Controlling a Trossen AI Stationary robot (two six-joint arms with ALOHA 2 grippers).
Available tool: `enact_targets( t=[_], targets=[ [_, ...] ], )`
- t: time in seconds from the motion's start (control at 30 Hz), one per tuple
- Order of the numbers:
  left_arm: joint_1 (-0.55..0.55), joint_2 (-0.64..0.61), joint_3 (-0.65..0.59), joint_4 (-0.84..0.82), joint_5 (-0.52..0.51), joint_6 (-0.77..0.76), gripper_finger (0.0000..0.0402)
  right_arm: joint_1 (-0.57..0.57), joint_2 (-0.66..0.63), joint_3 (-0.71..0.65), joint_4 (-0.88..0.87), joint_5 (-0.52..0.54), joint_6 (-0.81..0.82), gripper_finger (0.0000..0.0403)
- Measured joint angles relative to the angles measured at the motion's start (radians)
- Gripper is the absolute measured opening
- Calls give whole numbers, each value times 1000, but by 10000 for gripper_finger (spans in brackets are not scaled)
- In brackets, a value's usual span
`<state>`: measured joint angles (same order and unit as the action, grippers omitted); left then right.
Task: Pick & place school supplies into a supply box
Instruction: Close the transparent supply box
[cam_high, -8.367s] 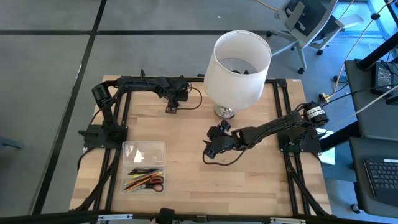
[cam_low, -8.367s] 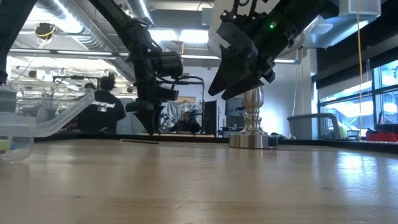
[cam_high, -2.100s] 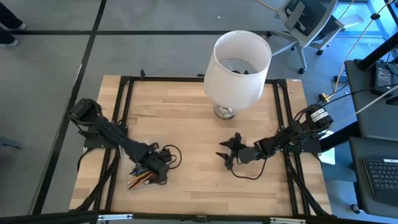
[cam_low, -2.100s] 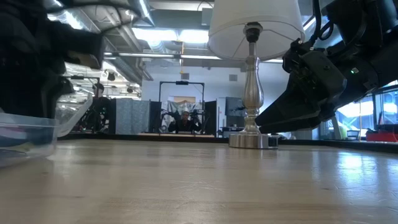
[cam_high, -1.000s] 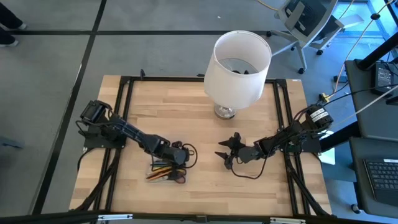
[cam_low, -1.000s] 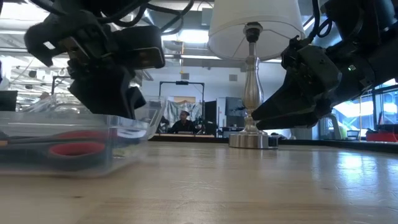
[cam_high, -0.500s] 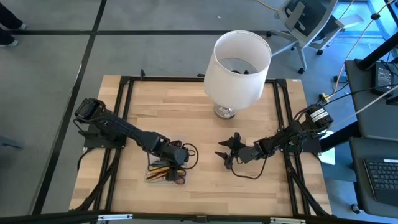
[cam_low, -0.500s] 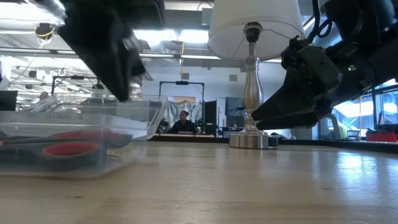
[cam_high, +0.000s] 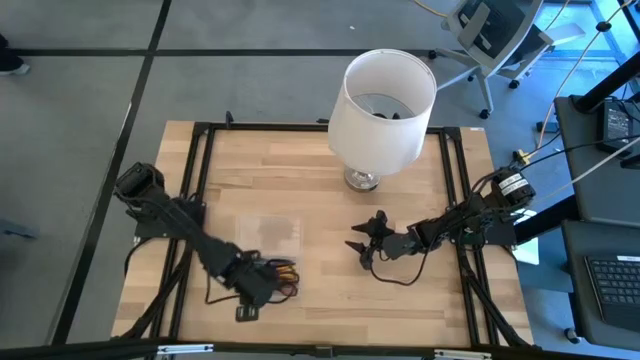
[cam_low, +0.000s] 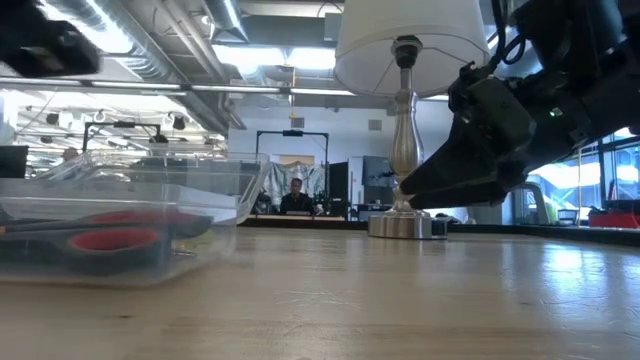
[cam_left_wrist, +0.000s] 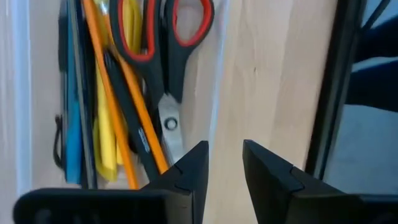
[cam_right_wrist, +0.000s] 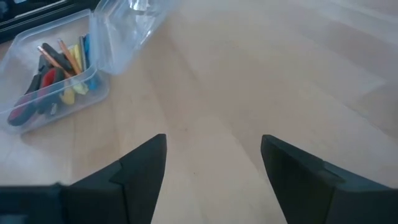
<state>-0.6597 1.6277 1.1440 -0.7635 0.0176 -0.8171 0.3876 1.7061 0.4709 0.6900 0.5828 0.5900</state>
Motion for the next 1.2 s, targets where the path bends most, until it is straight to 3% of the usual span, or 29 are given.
enact_targets(
  t=[0.27, 0.43, 1.2],
  targets=[
    [-67, 1, -37, 0, -111, -97, 90, -47, 0, 0, 3, -8, 0, 265],
    [-76, 1, -58, 12, -113, -115, 88, -64, 0, 0, 14, -52, 3, 265],
    [-79, 59, -107, 112, -63, -77, 72, -65, 0, 0, 16, -52, 0, 265]
  ],
)
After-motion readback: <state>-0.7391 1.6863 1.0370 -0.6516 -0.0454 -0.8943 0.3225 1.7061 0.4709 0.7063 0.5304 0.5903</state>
